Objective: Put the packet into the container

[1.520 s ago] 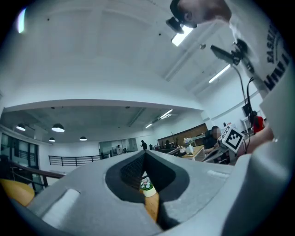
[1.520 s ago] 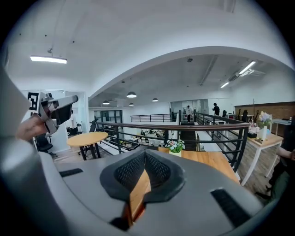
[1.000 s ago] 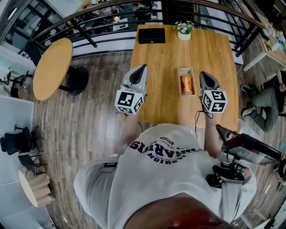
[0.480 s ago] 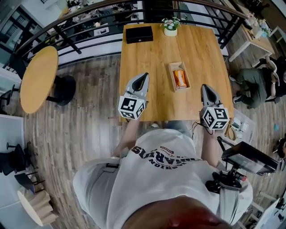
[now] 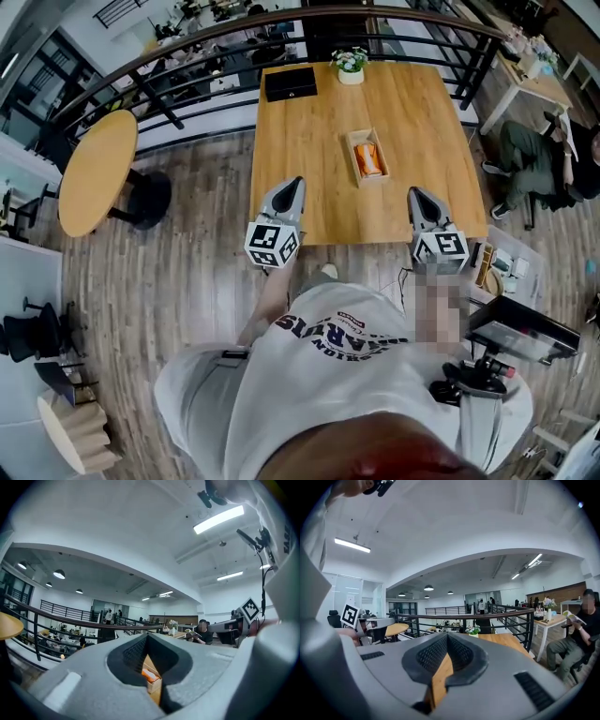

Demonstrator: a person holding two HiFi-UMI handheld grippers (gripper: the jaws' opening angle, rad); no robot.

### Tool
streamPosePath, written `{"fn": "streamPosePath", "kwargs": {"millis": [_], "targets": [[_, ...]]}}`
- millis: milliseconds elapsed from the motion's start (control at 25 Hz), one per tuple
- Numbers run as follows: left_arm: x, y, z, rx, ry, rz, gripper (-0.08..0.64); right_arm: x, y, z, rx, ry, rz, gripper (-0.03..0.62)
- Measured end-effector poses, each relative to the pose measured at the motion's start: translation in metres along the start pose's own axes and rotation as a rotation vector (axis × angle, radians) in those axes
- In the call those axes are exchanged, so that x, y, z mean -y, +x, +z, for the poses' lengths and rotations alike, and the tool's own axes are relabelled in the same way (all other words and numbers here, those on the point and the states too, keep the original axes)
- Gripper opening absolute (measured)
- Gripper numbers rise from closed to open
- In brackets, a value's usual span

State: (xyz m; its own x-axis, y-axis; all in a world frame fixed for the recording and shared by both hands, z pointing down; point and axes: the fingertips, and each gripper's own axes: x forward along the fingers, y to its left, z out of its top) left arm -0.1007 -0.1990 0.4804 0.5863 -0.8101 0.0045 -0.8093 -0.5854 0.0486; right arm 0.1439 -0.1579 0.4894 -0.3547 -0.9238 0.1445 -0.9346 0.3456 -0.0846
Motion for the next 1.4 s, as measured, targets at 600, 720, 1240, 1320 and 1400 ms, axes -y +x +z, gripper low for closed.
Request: {"fn": "streamPosePath", "kwargs": {"millis": [600, 720, 1240, 1320, 1400], "targets": [[0.246, -0.145, -0.002, -0.020, 0.042, 0.051, -0.001, 0.027, -0.264, -0.044, -0.008, -0.029, 0.026, 0.008], [0.278, -0.169, 0.007, -0.019, 0.067, 0.019, -0.002, 0.016, -0.291, -0.046, 0.004, -0.029, 0.053, 0.008], [0.308, -0.213, 0.006, 0.001, 0.042, -0.005, 0.000, -0.027, -0.345, -0.057, -0.023, -0.051, 0.042, 0.008], [0.306, -0.225, 0.001, -0.014, 0.023, -0.002, -0.001, -0.048, -0.344, -0.056, -0.032, -0.062, 0.073, 0.008], [0.304, -0.236, -0.010, -0.042, 0.002, 0.004, -0.001, -0.064, -0.343, -0.059, -0.049, -0.061, 0.098, 0.008]]}}
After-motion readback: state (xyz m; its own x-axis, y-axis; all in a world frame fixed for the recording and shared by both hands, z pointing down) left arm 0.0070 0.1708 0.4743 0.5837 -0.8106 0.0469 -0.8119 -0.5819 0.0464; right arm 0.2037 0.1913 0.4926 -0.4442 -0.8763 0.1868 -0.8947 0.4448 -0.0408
